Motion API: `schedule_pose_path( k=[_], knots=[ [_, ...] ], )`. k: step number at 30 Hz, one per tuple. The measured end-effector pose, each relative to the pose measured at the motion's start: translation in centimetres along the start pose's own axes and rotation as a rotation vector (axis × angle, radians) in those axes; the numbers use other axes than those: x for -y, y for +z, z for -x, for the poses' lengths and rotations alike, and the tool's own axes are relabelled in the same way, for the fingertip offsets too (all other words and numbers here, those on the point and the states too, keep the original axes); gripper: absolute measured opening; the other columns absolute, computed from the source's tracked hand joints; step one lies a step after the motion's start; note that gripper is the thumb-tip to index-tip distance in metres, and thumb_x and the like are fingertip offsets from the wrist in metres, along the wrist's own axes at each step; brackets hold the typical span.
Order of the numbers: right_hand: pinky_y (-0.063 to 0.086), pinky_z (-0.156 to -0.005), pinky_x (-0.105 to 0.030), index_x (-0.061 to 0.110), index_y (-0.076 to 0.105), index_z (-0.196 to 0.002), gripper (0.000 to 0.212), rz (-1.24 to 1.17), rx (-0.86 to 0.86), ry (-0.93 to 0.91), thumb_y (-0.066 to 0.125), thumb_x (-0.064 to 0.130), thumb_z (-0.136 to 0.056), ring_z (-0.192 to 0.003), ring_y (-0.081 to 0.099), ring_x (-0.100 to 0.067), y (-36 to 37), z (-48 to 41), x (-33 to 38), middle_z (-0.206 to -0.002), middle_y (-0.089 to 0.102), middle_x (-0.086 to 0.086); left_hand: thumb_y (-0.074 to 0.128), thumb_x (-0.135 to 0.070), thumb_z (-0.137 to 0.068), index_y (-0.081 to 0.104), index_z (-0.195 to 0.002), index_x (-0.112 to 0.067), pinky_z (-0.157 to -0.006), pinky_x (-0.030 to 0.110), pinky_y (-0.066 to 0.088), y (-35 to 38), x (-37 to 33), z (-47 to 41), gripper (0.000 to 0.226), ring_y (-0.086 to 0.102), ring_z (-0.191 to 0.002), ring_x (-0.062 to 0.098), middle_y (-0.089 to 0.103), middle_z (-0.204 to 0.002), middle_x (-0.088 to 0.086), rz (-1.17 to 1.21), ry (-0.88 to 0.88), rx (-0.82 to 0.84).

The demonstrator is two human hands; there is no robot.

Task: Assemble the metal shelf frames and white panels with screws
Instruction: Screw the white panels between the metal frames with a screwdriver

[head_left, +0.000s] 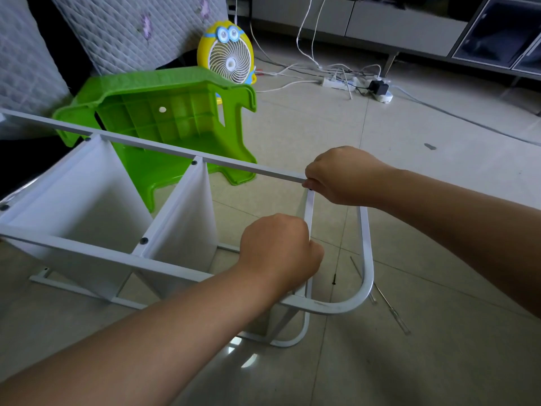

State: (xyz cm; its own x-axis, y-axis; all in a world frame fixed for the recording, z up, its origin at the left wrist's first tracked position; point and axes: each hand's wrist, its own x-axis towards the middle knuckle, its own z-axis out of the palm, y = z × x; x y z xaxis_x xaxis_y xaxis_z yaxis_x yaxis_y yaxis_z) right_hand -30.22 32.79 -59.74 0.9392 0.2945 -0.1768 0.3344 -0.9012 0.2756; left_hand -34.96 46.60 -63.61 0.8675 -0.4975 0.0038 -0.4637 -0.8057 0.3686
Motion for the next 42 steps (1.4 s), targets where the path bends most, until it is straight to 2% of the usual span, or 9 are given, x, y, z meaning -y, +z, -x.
schedule_pose_path(
  k=[6,10,13,15,20,23,29,39,42],
  knots=[
    [0.039,-0.066,-0.031,0.015,0.042,-0.082,0.029,-0.113,0.040,0.119,0.028,0.031,-0.100,-0.073,0.044,-0.023,0.1,-0.1,0.5,-0.064,0.031,0.002,0.046,-0.028,-0.088,0.031,-0.053,-0.015,-0.044,0.023,0.021,0.0,0.0,-0.1,0.040,0.031,-0.049,0.009,0.035,-0.055,-0.002,0.026,-0.021,0.015],
    [0.038,-0.059,-0.029,0.013,0.038,-0.066,0.042,-0.212,0.076,0.205,0.025,0.032,-0.101,-0.065,0.043,-0.018,0.3,-0.4,0.7,-0.065,0.036,0.000,0.046,-0.029,-0.088,0.031,-0.053,-0.015,-0.044,0.024,0.021,-0.1,0.0,-0.1,0.040,0.032,-0.049,0.010,0.036,-0.056,-0.002,0.036,-0.031,0.033],
    [0.041,-0.067,-0.031,0.017,0.033,-0.060,0.044,-0.222,0.093,0.200,0.026,0.034,-0.100,-0.071,0.045,-0.020,0.3,-0.4,0.6,-0.064,0.037,0.000,0.046,-0.029,-0.088,0.031,-0.053,-0.015,-0.044,0.024,0.021,-0.1,0.0,-0.1,0.040,0.032,-0.050,0.010,0.036,-0.056,-0.002,0.044,-0.040,0.045],
    [0.043,-0.071,-0.034,0.015,0.038,-0.063,0.043,-0.227,0.087,0.174,0.030,0.040,-0.098,-0.073,0.045,-0.020,0.1,-0.1,0.2,-0.065,0.041,0.000,0.046,-0.029,-0.088,0.032,-0.053,-0.016,-0.044,0.024,0.021,-0.1,0.0,-0.1,0.039,0.032,-0.049,0.008,0.037,-0.056,-0.003,0.055,-0.044,0.051],
    [0.039,-0.076,-0.024,0.013,0.056,-0.115,0.033,-0.339,0.000,-0.004,0.053,0.035,-0.090,-0.081,0.045,-0.011,0.0,0.8,-1.3,-0.095,0.059,-0.001,0.045,-0.029,-0.089,0.031,-0.053,-0.017,-0.045,0.024,0.022,-0.1,-0.1,-0.2,0.040,0.033,-0.049,0.009,0.036,-0.055,-0.003,0.055,-0.042,0.055],
    [0.033,-0.073,-0.016,0.009,0.065,-0.111,0.024,-0.343,-0.086,-0.106,0.056,0.017,-0.089,-0.082,0.050,-0.012,0.3,0.8,-1.4,-0.101,0.064,-0.005,0.045,-0.029,-0.088,0.031,-0.053,-0.016,-0.045,0.024,0.022,0.0,0.0,-0.2,0.040,0.032,-0.049,0.010,0.035,-0.055,-0.002,0.048,-0.040,0.049],
    [0.042,-0.086,-0.028,0.009,0.062,-0.115,0.027,-0.183,-0.054,-0.123,0.044,0.016,-0.095,-0.102,0.054,-0.021,0.1,0.6,-1.1,-0.111,0.059,-0.006,0.046,-0.027,-0.088,0.031,-0.052,-0.015,-0.044,0.023,0.021,0.0,0.0,-0.1,0.041,0.032,-0.047,0.009,0.035,-0.053,-0.002,0.059,-0.027,0.046],
    [0.045,-0.079,-0.033,0.009,0.054,-0.111,0.022,-0.142,-0.013,0.004,0.040,0.012,-0.094,-0.094,0.053,-0.024,0.7,0.3,0.0,-0.108,0.055,-0.007,0.047,-0.030,-0.087,0.032,-0.053,-0.015,-0.044,0.023,0.020,0.1,0.0,-0.5,0.040,0.032,-0.050,0.012,0.036,-0.056,-0.002,0.035,-0.046,0.039],
    [0.044,-0.071,-0.033,0.009,0.053,-0.107,0.018,-0.118,-0.004,0.110,0.040,0.015,-0.095,-0.084,0.051,-0.025,1.1,0.0,0.8,-0.092,0.052,-0.007,0.047,-0.030,-0.087,0.031,-0.054,-0.014,-0.044,0.023,0.018,0.0,-0.1,-0.5,0.040,0.031,-0.050,0.014,0.035,-0.056,0.000,0.033,-0.057,0.036]
  ],
)
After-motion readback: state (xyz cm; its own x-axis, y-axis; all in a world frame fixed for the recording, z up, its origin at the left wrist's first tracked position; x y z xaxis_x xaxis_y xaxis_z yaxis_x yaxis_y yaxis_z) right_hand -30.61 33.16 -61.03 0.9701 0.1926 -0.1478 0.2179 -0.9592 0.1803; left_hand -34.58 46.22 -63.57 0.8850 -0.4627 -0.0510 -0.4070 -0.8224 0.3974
